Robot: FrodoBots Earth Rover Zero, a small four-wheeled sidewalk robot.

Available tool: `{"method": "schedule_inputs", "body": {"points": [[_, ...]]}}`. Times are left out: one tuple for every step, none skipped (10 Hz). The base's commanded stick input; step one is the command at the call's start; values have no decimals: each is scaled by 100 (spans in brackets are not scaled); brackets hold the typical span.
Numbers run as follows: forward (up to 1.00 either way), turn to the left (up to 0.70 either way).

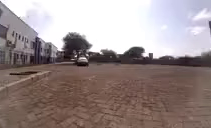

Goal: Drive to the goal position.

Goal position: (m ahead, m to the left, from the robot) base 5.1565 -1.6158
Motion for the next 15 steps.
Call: {"method": "schedule_inputs", "body": {"points": [[70, -27], [70, -27], [70, -27], [70, -15], [70, -2], [70, 0], [70, 0], [70, 0], [70, 0], [70, 0], [70, 0], [70, 0], [70, 0], [70, 0], [70, 0]]}}
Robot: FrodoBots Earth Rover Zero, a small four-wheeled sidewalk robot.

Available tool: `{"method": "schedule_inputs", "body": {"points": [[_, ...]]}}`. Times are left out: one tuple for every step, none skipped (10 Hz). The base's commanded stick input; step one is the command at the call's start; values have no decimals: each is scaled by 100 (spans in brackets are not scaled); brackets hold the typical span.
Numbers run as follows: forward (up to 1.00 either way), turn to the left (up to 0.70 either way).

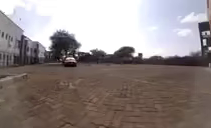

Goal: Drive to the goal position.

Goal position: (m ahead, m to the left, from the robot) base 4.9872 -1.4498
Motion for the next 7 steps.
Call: {"method": "schedule_inputs", "body": {"points": [[70, 0], [70, 0], [70, 0], [70, 0], [70, 0], [70, 0], [70, 0]]}}
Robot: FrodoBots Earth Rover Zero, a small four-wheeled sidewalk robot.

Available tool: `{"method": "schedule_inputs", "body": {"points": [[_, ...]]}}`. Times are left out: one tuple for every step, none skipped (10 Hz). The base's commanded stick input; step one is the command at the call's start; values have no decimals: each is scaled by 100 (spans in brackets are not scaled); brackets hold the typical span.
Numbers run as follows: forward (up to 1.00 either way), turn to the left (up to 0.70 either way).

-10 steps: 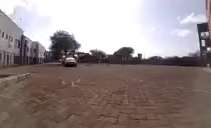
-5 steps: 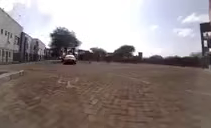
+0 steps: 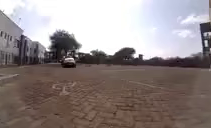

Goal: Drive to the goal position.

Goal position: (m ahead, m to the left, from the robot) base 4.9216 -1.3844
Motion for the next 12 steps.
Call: {"method": "schedule_inputs", "body": {"points": [[70, 0], [70, 0], [70, 0], [70, 0], [70, 0], [70, 0], [70, 0], [70, 0], [70, 0], [70, 0], [70, 0], [70, 0]]}}
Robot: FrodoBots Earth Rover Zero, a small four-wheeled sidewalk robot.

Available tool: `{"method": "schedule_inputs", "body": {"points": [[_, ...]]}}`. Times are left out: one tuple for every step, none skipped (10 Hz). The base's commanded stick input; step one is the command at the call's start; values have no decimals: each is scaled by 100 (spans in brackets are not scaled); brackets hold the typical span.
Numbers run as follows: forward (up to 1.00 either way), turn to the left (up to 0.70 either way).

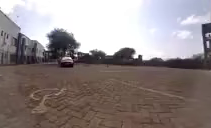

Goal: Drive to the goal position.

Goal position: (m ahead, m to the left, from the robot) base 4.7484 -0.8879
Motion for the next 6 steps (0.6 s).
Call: {"method": "schedule_inputs", "body": {"points": [[70, 0], [70, 0], [70, 0], [70, 0], [70, 0], [70, 0]]}}
